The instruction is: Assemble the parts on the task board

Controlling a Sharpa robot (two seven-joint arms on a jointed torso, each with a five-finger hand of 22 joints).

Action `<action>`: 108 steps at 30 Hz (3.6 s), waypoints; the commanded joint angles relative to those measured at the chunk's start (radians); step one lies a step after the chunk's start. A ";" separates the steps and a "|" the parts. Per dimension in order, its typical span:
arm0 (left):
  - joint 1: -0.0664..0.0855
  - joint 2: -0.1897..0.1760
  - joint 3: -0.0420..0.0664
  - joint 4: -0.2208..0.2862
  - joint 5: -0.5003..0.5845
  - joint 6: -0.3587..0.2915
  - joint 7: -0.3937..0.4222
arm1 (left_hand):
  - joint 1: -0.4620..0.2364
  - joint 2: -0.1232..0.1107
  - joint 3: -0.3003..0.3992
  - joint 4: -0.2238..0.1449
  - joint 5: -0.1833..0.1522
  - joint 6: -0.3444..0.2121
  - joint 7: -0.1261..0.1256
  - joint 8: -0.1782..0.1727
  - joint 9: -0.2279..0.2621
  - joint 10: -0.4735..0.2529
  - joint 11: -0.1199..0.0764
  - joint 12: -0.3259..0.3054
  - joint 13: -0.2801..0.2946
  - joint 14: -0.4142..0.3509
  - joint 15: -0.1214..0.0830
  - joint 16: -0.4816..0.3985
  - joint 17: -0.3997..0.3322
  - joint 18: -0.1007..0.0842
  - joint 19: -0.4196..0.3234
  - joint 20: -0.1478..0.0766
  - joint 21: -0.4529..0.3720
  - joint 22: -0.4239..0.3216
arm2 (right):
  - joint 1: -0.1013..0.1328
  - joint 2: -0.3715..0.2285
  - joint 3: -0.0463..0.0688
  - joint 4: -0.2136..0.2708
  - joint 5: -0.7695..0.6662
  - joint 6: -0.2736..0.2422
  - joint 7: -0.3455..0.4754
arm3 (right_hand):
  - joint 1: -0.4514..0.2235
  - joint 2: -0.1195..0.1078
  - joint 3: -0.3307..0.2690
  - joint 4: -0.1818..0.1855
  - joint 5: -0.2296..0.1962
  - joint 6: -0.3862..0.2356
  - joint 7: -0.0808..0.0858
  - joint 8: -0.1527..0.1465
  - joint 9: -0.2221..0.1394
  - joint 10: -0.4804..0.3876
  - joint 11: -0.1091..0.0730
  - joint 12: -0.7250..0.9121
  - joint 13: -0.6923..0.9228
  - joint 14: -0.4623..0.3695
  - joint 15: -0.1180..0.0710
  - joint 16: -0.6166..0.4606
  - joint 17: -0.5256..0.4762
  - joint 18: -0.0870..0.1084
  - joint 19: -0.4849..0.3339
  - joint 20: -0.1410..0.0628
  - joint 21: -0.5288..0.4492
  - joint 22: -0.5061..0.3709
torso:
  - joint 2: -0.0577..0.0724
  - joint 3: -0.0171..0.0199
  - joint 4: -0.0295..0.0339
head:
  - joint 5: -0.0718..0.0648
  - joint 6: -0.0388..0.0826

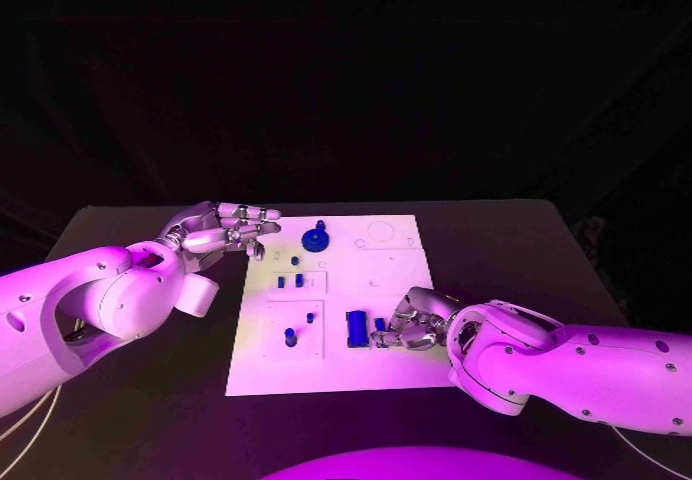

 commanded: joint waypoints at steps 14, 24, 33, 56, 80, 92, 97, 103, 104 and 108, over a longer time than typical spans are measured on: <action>0.000 0.001 0.001 0.001 0.006 0.018 -0.002 | -0.002 0.006 -0.007 0.004 0.002 -0.006 0.000 0.001 -0.002 -0.009 -0.003 0.004 0.002 -0.006 0.002 -0.005 -0.002 0.014 0.000 0.004 -0.008 -0.003 | -0.001 -0.018 0.000 0.017 -0.059 -0.004 0.011 | -0.039 0.013 -0.064 0.002 -0.066 0.000 0.003 0.010 0.005 0.008 0.001 0.002 0.066 0.077 -0.003 0.002 0.131 -0.014 0.105 -0.004 0.005 0.264 | 0.000 0.0005 -0.0001 | 0.003 -0.001; 0.000 0.000 0.001 -0.001 0.006 0.018 -0.003 | -0.003 0.006 -0.007 0.004 0.002 -0.007 0.001 0.001 -0.002 -0.009 -0.003 0.004 0.002 -0.006 0.002 -0.005 -0.002 0.014 0.000 0.005 -0.008 -0.003 | -0.001 -0.060 0.000 0.034 -0.068 0.012 0.071 | 0.059 0.025 -0.079 -0.029 -0.058 -0.007 0.004 0.011 0.008 0.005 0.001 -0.005 0.065 0.076 -0.003 0.000 0.129 -0.014 0.105 -0.004 0.005 0.264 | 0.000 0.0010 -0.0010 | 0.004 0.000; 0.000 0.003 0.001 -0.002 0.006 0.020 -0.004 | -0.002 0.007 -0.007 0.005 0.002 -0.007 0.001 0.001 -0.002 -0.010 -0.003 0.005 0.002 -0.007 0.002 -0.006 -0.002 0.014 0.000 0.005 -0.009 -0.003 | -0.002 -0.059 0.000 0.026 -0.077 0.038 0.084 | 0.084 0.030 -0.085 -0.034 -0.060 -0.008 0.004 0.012 0.009 0.005 0.001 -0.005 0.066 0.076 -0.003 0.001 0.130 -0.014 0.105 -0.004 0.005 0.264 | 0.001 0.0000 0.0011 | 0.002 0.001; 0.000 0.001 0.000 -0.003 0.006 0.019 -0.004 | -0.002 0.009 -0.007 0.005 0.002 -0.007 0.001 0.001 -0.002 -0.011 -0.003 0.006 0.002 -0.007 0.002 -0.006 -0.003 0.014 0.000 0.005 -0.010 -0.004 | -0.016 -0.024 0.000 -0.019 -0.098 -0.010 0.097 | 0.115 0.050 -0.125 -0.025 -0.114 -0.007 0.005 0.015 0.011 0.008 0.002 0.000 0.071 0.076 -0.002 0.001 0.130 -0.014 0.105 -0.004 0.005 0.264 | -0.001 0.0004 -0.0011 | 0.009 -0.003; -0.015 0.068 -0.014 -0.105 0.143 -0.112 0.160 | -0.029 0.000 -0.100 0.086 0.001 -0.037 -0.015 0.001 -0.010 -0.046 0.021 -0.010 -0.028 -0.253 0.073 -0.472 -0.219 -0.018 -0.250 0.096 -0.408 -0.241 | 0.173 0.059 0.005 -0.353 0.952 0.059 0.894 | 0.407 0.108 -0.107 -0.066 -0.177 -0.197 0.135 -0.139 -0.118 -0.442 0.152 -1.019 -0.778 -0.401 0.158 -1.149 -0.891 0.163 -0.541 0.149 -1.318 -0.410 | -0.067 -0.0214 0.0004 | -0.013 0.068; -0.023 0.190 -0.013 -0.271 0.222 -0.214 0.240 | 0.023 0.062 -0.269 0.095 0.004 -0.108 -0.047 -0.017 -0.018 -0.179 0.080 -0.092 -0.100 -0.296 0.144 -0.876 -0.396 -0.033 -0.286 0.174 -0.782 -0.537 | 0.192 0.212 0.012 -0.612 1.124 0.115 1.022 | 0.376 0.125 -0.091 -0.109 -0.175 -0.173 0.153 -0.158 -0.278 -0.362 0.178 -1.177 -1.181 -0.351 0.205 -1.424 -1.168 0.171 -0.579 0.211 -1.504 -0.788 | -0.092 -0.0126 0.0150 | -0.002 0.120; -0.024 0.197 -0.014 -0.276 0.188 -0.181 0.194 | -0.439 0.162 -0.309 0.040 -0.051 -0.398 -0.089 -0.080 -0.083 -0.478 0.020 -0.154 -0.163 -0.561 0.092 -0.987 -0.461 -0.066 -0.506 0.083 -0.885 -0.611 | 0.191 0.216 0.013 -0.618 1.066 0.070 0.964 | -0.096 0.103 -0.045 -0.169 -0.243 -0.481 0.092 -0.220 -0.336 -0.699 0.131 -1.255 -1.235 -0.697 0.167 -1.491 -1.224 0.105 -0.855 0.135 -1.566 -0.970 | -0.089 -0.0142 0.0111 | 0.000 0.118; -0.041 0.193 -0.011 -0.243 0.178 -0.243 0.221 | -0.659 0.162 -0.380 0.016 -0.076 -0.532 -0.108 -0.080 -0.083 -0.618 -0.008 -0.154 -0.163 -0.686 0.066 -0.987 -0.461 -0.084 -0.612 0.040 -0.885 -0.640 | 0.168 0.210 0.033 -0.569 1.103 0.008 0.993 | -0.314 0.103 -0.045 -0.194 -0.275 -0.626 0.064 -0.220 -0.358 -0.859 0.109 -1.255 -1.308 -0.860 0.082 -1.491 -1.308 0.088 -0.985 0.100 -1.566 -1.043 | -0.096 -0.0055 -0.0058 | 0.031 0.136; -0.046 0.192 -0.010 -0.234 0.176 -0.261 0.229 | -0.690 0.162 -0.380 0.012 -0.080 -0.551 -0.111 -0.080 -0.083 -0.638 -0.012 -0.154 -0.163 -0.704 0.062 -0.987 -0.461 -0.084 -0.628 0.034 -0.885 -0.644 | 0.161 0.209 0.039 -0.555 1.114 -0.010 1.001 | -0.345 0.103 -0.045 -0.198 -0.279 -0.646 0.060 -0.220 -0.360 -0.882 0.105 -1.255 -1.308 -0.884 0.082 -1.491 -1.308 0.088 -1.004 0.095 -1.566 -1.053 | -0.099 -0.0030 -0.0106 | 0.040 0.141; -0.074 0.185 -0.005 -0.179 0.160 -0.364 0.275 | -0.825 0.162 -0.380 -0.072 -0.095 -0.634 -0.186 -0.080 -0.083 -0.724 -0.030 -0.154 -0.163 -0.782 0.046 -0.987 -0.461 -0.094 -0.694 0.008 -0.885 -0.661 | 0.122 0.199 0.073 -0.473 1.177 -0.114 1.049 | -0.477 0.103 -0.045 -0.214 -0.299 -0.735 0.042 -0.220 -0.435 -0.979 0.027 -1.255 -1.308 -0.985 0.082 -1.491 -1.308 0.077 -1.084 0.073 -1.566 -1.097 | -0.110 0.0097 -0.0351 | 0.085 0.168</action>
